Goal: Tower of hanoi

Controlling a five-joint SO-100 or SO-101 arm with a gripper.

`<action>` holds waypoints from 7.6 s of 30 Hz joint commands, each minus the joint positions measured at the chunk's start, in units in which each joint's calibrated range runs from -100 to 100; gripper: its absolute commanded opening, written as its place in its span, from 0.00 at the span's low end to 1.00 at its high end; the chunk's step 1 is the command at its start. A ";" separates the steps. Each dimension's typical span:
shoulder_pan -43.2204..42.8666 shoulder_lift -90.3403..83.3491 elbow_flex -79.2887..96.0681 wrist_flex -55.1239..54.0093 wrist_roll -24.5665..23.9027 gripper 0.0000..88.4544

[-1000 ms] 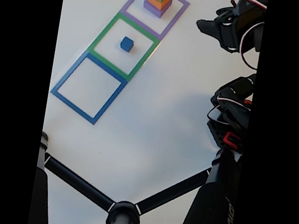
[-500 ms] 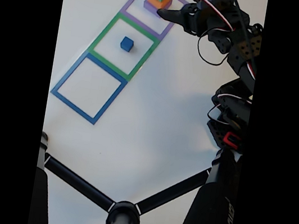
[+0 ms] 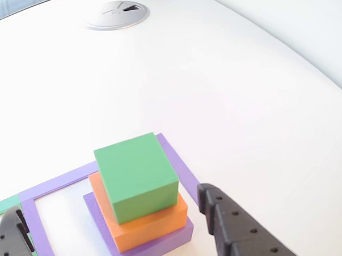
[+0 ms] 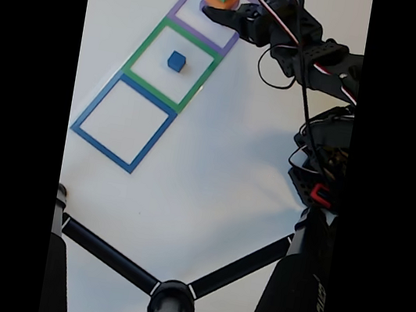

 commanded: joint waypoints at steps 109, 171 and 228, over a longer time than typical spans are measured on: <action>-62.02 -38.28 -66.73 123.01 0.00 0.05; -66.04 28.81 -7.82 -19.10 0.00 0.32; -31.34 -42.72 -51.82 114.51 0.00 0.27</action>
